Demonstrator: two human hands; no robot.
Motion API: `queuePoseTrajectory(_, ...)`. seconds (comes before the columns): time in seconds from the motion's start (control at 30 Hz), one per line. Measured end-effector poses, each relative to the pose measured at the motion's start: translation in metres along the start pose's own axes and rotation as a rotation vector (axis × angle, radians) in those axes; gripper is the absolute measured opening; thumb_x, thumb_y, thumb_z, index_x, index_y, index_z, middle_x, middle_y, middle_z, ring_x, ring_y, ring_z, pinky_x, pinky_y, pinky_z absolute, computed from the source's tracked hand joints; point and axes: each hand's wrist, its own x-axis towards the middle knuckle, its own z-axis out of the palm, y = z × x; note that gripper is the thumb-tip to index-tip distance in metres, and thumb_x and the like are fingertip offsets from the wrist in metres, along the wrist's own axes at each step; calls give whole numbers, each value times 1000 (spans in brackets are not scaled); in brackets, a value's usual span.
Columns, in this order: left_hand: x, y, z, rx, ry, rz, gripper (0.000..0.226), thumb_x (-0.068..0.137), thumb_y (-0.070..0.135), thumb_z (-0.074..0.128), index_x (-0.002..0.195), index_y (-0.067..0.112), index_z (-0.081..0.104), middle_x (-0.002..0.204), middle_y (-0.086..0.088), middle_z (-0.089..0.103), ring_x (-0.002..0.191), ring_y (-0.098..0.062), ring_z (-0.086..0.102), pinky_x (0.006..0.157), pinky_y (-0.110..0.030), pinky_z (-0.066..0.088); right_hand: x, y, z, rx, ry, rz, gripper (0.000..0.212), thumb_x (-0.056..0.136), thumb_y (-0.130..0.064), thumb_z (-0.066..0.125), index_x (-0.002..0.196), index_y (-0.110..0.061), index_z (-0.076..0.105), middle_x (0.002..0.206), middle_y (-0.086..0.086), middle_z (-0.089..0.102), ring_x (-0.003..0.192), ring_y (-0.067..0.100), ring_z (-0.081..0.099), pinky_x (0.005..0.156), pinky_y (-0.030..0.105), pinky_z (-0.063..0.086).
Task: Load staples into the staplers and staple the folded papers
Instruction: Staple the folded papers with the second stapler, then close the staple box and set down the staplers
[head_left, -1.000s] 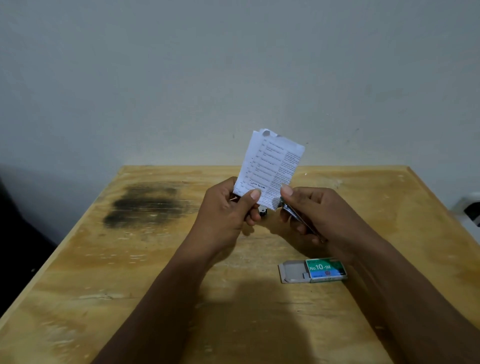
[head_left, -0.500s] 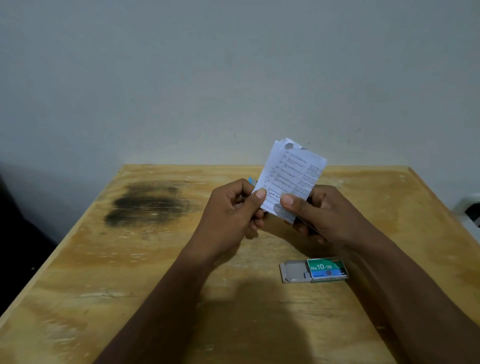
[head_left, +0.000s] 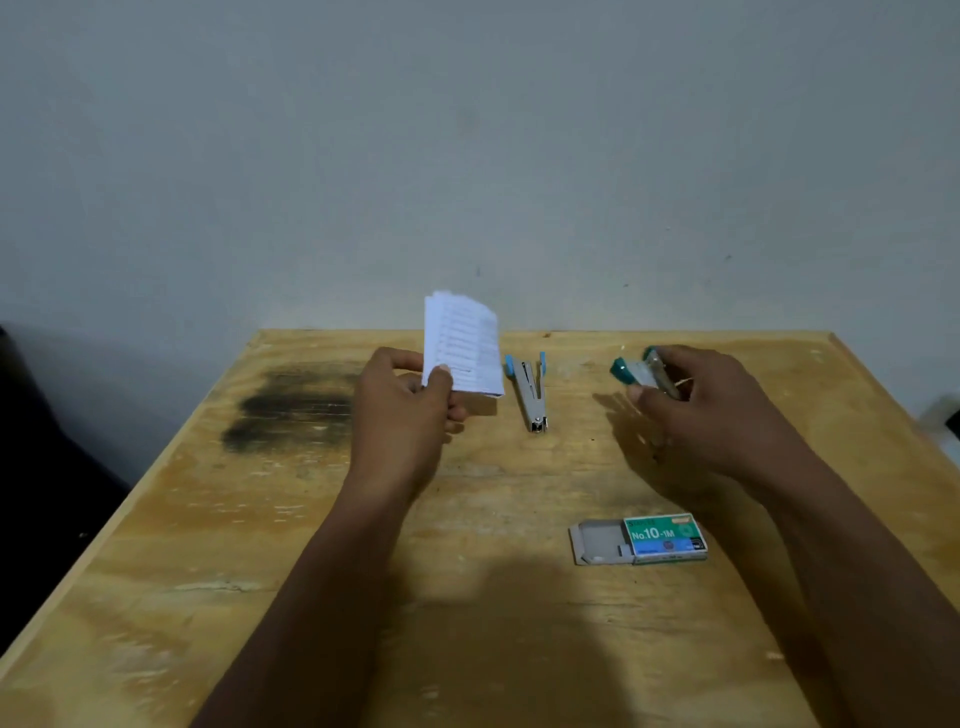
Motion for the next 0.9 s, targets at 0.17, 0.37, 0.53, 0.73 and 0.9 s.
queuePoseTrajectory(0.17,5,-9,-8,459,52,99,31,91,23,58,118,31,45,92,-6,69,80,-23,66,64,-38,51,9,-3,14,-72,227,35,37,85,-40,70,118,-28,57,105,8,71,82,18,63,61,27,51)
queuePoseTrajectory(0.37,10,-15,-7,840,85,133,33,92,38,57,124,28,56,101,-1,70,91,-24,60,72,-35,45,28,-20,29,-297,286,-8,19,85,-40,68,95,-24,64,94,3,69,82,24,64,64,32,51)
queuePoseTrajectory(0.53,9,-20,-5,948,59,270,43,90,31,63,132,26,56,126,-9,51,121,-31,46,95,-43,42,45,-21,44,-374,244,9,23,85,-39,66,96,-20,62,97,5,65,84,27,61,62,32,42)
queuePoseTrajectory(0.73,14,-28,-2,853,-140,465,39,87,2,57,113,24,76,122,-4,64,113,-30,58,91,-49,50,39,-15,43,-385,122,-6,41,85,-54,63,112,-23,58,108,6,61,100,26,57,71,34,48)
queuePoseTrajectory(0.9,13,-26,-2,855,-102,464,36,87,5,58,111,24,76,126,-5,63,115,-31,56,97,-49,46,7,-7,15,-190,129,-140,20,88,-32,66,107,-25,62,98,-4,60,85,13,55,60,23,38)
